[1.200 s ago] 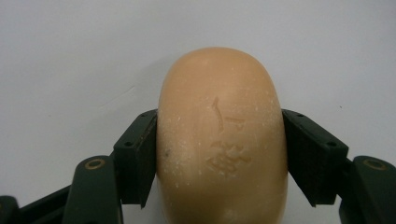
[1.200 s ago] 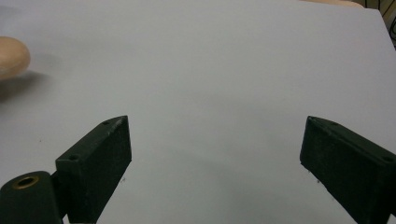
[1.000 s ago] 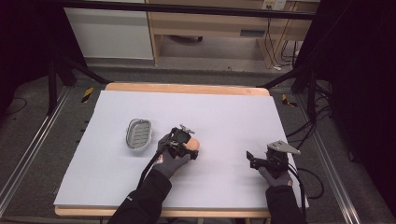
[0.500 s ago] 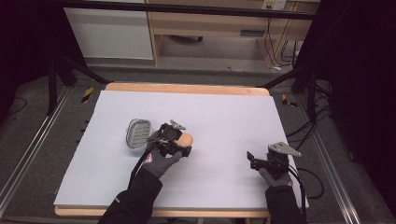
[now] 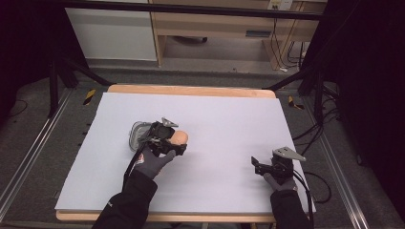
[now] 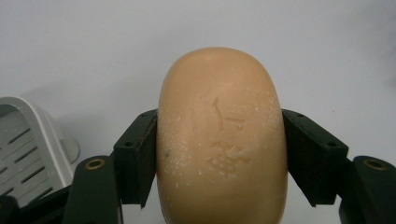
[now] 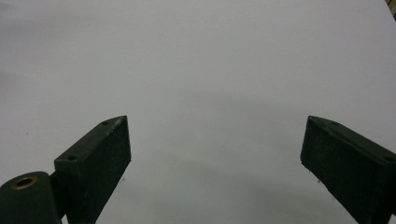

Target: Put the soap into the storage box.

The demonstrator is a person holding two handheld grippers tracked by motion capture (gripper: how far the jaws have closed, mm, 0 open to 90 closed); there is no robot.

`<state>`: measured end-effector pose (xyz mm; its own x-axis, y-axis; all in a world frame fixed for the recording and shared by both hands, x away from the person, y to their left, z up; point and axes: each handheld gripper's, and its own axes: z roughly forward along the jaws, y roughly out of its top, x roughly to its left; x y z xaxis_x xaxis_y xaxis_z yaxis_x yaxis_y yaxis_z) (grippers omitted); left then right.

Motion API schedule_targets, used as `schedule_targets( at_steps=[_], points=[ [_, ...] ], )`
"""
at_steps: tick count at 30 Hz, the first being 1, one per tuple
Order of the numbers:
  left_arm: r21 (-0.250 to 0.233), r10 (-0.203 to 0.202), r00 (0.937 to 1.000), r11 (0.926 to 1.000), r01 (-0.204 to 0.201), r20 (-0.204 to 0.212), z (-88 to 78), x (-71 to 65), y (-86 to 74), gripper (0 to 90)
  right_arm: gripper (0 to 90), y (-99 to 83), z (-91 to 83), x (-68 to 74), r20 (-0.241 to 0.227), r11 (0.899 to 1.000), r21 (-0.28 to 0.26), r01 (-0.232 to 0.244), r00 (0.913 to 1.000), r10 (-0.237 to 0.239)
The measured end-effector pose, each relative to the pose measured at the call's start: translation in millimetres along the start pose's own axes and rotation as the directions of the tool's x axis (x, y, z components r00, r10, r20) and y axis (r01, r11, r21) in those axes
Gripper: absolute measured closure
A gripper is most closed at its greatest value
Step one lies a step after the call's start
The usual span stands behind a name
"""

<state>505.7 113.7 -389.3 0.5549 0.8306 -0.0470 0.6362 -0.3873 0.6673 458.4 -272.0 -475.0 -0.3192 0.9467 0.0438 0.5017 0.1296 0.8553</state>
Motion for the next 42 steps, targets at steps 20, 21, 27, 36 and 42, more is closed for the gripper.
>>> schedule_targets(
  at_steps=[20, 21, 27, 36, 42],
  points=[
    [-0.029, -0.081, 0.9937, 0.9965, 0.079, -0.078, -20.9, 47.1, -2.8, 32.2, 8.5, -2.0, 2.2, 1.1, -0.005, 1.0, -0.003, -0.002, 1.0, 0.002],
    [-0.031, -0.091, 0.9926, 0.9955, 0.089, -0.081, -21.2, 50.8, -2.8, 32.2, 8.6, -1.6, 1.8, 0.9, -0.005, 1.0, -0.005, 0.003, 1.0, -0.003],
    [-0.034, -0.12, 0.987, 0.9925, 0.117, -0.106, -20.4, 65.1, -1.3, 32.2, 8.6, -1.5, 1.7, 0.9, -0.004, 1.0, -0.007, 0.001, 1.0, -0.001],
    [-0.031, -0.16, 0.9766, 0.987, 0.158, -0.143, -13.8, 81.6, -5.5, 32.2, 8.6, -1.6, 2.4, 1.6, -0.005, 1.0, -0.007, 0.013, 0.9999, -0.013],
    [-0.024, -0.184, 0.971, 0.9829, 0.182, -0.153, -8.2, 89.8, -9.1, 32.2, 8.6, -1.5, 2.3, 1.7, -0.004, 1.0, -0.007, 0.016, 0.9999, -0.016]
  ],
)
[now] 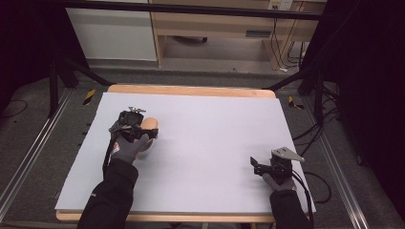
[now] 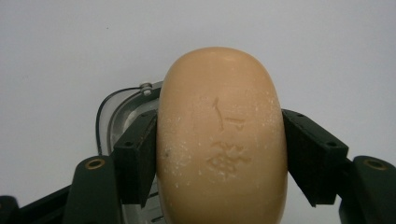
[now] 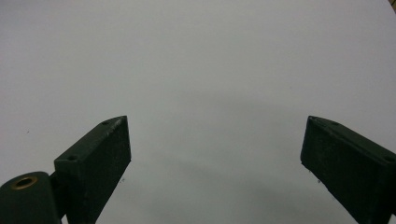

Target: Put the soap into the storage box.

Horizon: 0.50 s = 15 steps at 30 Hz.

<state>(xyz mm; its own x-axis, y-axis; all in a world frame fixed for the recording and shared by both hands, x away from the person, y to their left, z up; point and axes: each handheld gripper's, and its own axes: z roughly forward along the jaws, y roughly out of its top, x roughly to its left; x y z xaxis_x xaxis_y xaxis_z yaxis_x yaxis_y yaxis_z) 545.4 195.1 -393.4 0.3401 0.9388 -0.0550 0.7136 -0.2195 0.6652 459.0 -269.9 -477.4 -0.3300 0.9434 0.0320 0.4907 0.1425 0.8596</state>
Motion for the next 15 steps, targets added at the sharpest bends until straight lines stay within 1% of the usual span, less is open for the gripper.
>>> schedule_targets(
  at_steps=[6, 15],
  points=[
    [0.011, -0.016, 0.9999, 0.9998, 0.016, -0.003, 7.2, 4.2, -3.7, 32.2, 8.6, 0.4, -0.5, 0.3, 0.003, 1.0, 0.0, 0.004, 1.0, -0.004],
    [0.019, -0.029, 0.9995, 0.9994, 0.029, -0.014, 11.2, 8.8, -8.2, 32.1, 8.6, 1.2, -0.2, 3.0, 0.005, 1.0, 0.005, 0.02, 0.9998, -0.02]
  ],
)
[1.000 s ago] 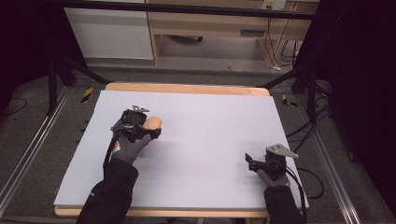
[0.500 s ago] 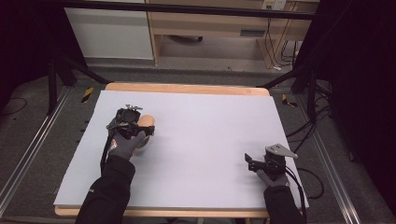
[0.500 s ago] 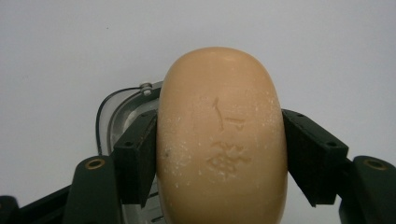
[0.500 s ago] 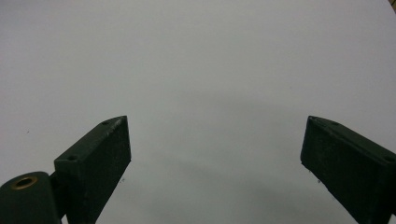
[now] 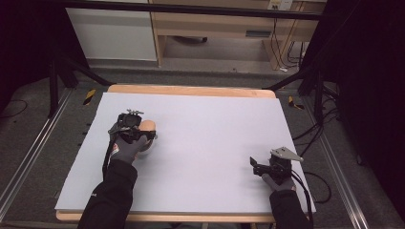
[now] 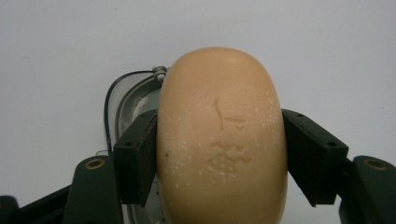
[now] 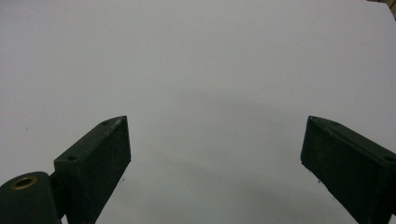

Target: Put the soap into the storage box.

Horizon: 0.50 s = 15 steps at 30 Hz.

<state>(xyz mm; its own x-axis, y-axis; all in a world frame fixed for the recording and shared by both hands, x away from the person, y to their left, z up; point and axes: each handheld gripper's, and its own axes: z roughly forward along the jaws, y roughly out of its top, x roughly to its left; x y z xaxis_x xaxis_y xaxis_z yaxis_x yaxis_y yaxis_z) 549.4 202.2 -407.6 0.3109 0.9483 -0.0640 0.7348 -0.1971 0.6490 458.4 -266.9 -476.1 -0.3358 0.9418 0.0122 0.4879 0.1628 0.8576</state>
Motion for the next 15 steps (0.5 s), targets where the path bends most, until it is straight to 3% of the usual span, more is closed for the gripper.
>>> schedule_targets(
  at_steps=[15],
  points=[
    [0.01, -0.006, 0.9997, 0.9999, 0.006, -0.023, 4.2, 5.5, -5.8, 32.1, 8.6, 0.2, 0.1, 0.8, 0.001, 1.0, 0.005, 0.002, 1.0, -0.002]
  ],
)
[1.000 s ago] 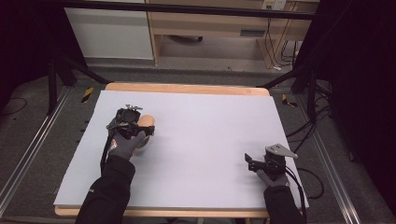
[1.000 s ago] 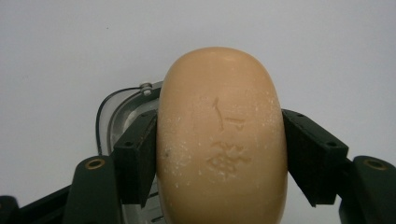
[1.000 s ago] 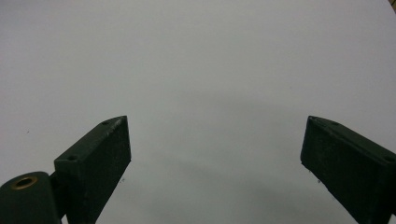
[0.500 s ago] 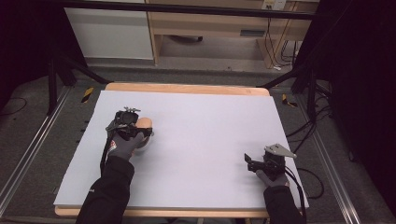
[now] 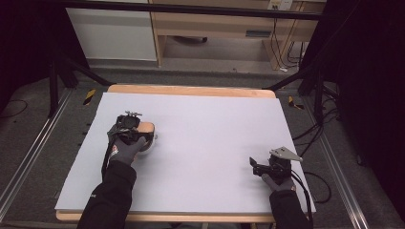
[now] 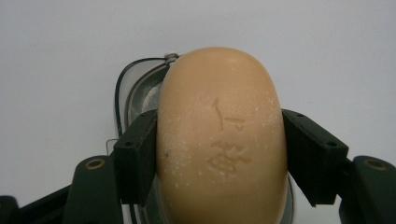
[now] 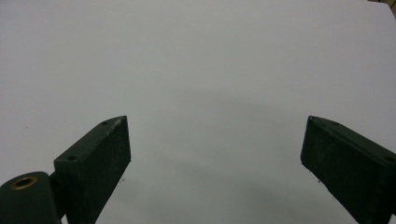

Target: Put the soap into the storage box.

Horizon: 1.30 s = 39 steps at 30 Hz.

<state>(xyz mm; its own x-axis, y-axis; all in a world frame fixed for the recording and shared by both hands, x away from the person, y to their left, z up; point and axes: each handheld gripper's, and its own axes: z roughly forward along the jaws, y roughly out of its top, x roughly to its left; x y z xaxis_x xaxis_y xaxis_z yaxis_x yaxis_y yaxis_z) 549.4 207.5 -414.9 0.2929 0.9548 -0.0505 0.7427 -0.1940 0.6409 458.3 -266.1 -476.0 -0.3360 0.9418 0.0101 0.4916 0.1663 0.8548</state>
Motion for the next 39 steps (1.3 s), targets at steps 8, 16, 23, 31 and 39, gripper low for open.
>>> schedule_targets(
  at_steps=[8, 16, 23, 31, 39],
  points=[
    [0.004, -0.009, 0.9999, 0.9999, 0.01, -0.005, 0.9, 1.4, -2.8, 32.1, 8.5, -0.2, 0.5, -0.8, 0.005, 1.0, -0.004, 0.01, 0.9999, -0.01],
    [0.002, -0.002, 0.9999, 1.0, 0.002, -0.012, 2.0, 0.8, -4.1, 32.0, 8.5, -0.2, 0.3, -0.8, 0.005, 1.0, -0.003, 0.009, 0.9999, -0.009],
    [-0.005, -0.004, 0.9999, 1.0, 0.004, -0.014, 1.6, 0.5, -5.6, 31.8, 8.5, 0.1, -0.2, -1.1, 0.004, 1.0, -0.005, 0.008, 1.0, -0.007],
    [-0.013, 0.011, 0.9997, 0.9999, -0.011, -0.022, 1.1, -1.8, -7.3, 30.7, 8.5, 0.7, -0.4, -1.0, 0.002, 1.0, -0.002, 0.004, 1.0, -0.004],
    [-0.023, 0.002, 0.9997, 0.9997, -0.003, -0.023, -0.9, 0.5, -8.7, 27.5, 8.5, 1.1, -1.4, -0.6, -0.002, 1.0, -0.004, -0.004, 1.0, 0.004]
  ],
)
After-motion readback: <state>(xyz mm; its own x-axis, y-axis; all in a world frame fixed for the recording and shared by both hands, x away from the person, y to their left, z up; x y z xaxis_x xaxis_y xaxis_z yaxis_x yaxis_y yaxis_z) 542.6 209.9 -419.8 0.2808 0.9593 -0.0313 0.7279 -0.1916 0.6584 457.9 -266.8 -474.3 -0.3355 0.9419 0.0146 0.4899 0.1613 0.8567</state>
